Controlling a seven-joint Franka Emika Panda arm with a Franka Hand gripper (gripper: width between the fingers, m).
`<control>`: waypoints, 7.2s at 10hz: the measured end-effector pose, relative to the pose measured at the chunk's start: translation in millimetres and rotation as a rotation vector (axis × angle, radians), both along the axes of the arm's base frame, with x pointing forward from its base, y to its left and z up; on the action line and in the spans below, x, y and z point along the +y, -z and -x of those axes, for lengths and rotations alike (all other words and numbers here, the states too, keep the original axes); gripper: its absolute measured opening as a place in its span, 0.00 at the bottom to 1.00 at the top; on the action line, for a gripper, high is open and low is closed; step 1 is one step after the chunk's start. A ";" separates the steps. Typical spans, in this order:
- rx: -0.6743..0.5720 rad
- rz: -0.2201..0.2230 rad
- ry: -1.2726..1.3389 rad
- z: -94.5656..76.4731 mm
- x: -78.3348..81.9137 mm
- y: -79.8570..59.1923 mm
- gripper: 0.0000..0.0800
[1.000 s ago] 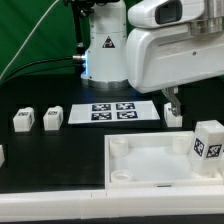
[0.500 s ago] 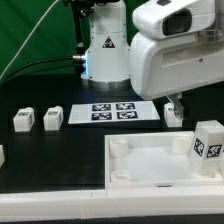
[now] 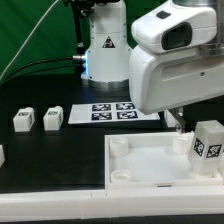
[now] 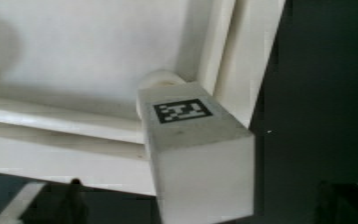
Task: Assemble one leg
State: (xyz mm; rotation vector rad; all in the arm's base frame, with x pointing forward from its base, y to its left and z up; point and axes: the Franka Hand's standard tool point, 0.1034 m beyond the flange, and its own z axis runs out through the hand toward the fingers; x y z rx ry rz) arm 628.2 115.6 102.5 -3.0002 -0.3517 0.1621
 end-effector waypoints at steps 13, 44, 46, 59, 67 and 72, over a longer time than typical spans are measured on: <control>-0.017 -0.011 -0.046 -1.6 -11.0 11.8 0.37; -0.045 -0.036 -0.169 -0.7 2.0 14.6 0.81; -0.042 -0.035 -0.157 -0.3 2.0 15.0 0.81; -0.016 0.022 0.471 -1.4 -1.9 15.2 0.38; 0.115 0.074 1.347 -0.3 1.9 16.7 0.38; 0.134 0.065 1.384 0.3 5.4 17.1 0.74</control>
Offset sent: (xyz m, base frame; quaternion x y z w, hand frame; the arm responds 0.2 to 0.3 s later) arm -0.0034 -0.0061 -0.0139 -0.0079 0.0153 -0.0106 0.9998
